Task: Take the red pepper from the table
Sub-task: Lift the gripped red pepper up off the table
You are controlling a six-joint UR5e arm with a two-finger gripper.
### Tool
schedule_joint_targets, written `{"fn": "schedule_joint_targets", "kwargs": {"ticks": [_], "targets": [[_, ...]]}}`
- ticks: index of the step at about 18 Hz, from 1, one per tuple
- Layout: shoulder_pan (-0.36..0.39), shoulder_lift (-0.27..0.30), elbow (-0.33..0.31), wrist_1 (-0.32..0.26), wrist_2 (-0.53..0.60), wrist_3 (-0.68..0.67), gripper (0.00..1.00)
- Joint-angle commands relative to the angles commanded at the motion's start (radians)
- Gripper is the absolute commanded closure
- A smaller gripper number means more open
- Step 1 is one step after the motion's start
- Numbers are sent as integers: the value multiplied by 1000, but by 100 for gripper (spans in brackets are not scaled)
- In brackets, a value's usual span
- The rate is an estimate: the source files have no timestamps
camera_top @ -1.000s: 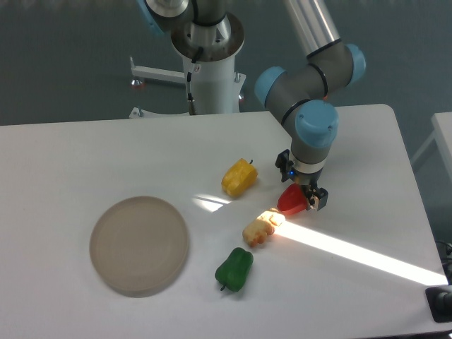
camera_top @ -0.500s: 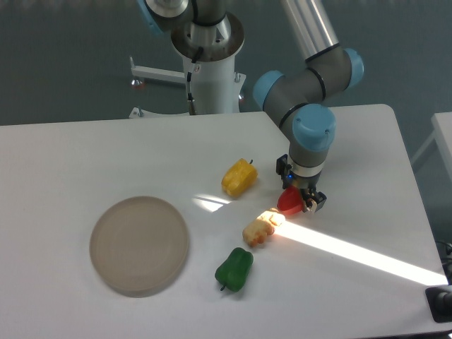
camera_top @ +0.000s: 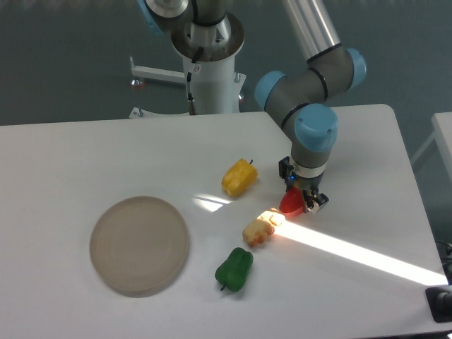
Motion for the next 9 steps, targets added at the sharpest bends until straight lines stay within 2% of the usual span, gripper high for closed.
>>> {"fn": "schedule_joint_targets", "kwargs": {"ticks": [3, 5, 9], "targets": [[6, 6, 52, -63, 0, 12, 47], [9, -5, 136, -144, -2, 32, 47], [18, -32, 244, -201, -5, 87, 47]]}}
